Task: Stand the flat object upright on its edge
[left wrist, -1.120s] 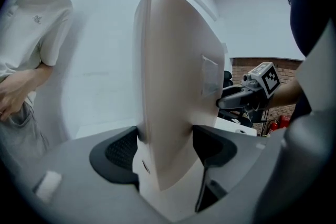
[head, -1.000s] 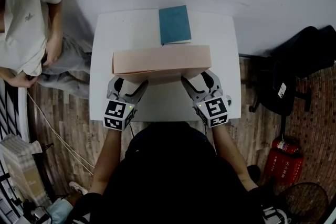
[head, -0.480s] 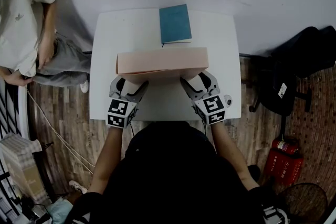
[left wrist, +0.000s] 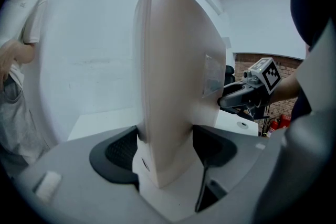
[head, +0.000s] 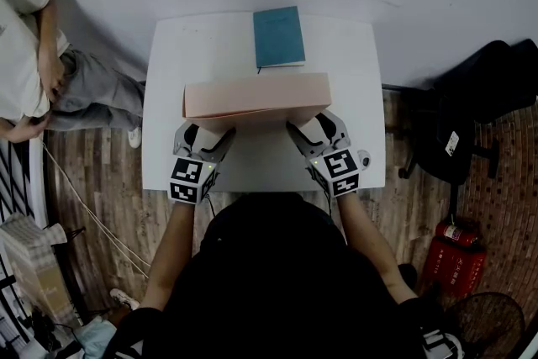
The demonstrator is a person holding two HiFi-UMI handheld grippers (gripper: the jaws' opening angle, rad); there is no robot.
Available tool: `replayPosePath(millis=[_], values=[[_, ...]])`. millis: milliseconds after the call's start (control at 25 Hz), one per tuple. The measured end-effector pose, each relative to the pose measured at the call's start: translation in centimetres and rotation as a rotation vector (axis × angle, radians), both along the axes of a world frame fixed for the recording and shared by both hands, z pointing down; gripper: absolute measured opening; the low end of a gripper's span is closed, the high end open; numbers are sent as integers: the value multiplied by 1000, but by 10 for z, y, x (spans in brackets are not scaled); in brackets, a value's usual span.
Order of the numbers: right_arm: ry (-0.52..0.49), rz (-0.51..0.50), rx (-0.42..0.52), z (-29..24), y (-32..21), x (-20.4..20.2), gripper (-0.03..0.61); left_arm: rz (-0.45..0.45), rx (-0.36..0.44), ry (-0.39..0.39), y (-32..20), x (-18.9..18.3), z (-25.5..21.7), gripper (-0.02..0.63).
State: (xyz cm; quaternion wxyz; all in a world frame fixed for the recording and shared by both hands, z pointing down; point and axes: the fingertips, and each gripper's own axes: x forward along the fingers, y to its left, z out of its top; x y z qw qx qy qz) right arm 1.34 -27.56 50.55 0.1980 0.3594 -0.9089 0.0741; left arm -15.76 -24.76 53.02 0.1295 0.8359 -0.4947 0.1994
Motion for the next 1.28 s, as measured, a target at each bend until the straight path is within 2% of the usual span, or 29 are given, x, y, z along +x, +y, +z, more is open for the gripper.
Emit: replayPosePath(millis=[320, 680, 760, 960, 1280], values=[[-2, -6, -2, 0, 1, 0, 279, 15, 6, -3, 1, 2, 0, 341], [-14, -60, 11, 0, 3, 0, 279, 58, 37, -37, 3, 4, -2, 346], [-21, -89, 2, 2, 2, -2, 285, 79, 42, -48, 2, 5, -2, 365], [-39, -177, -12, 1, -1, -4, 348, 153, 46, -50, -1, 11, -6, 428], [-84, -306, -7, -14, -2, -6, 374, 268, 67, 13, 3, 13, -22, 489]])
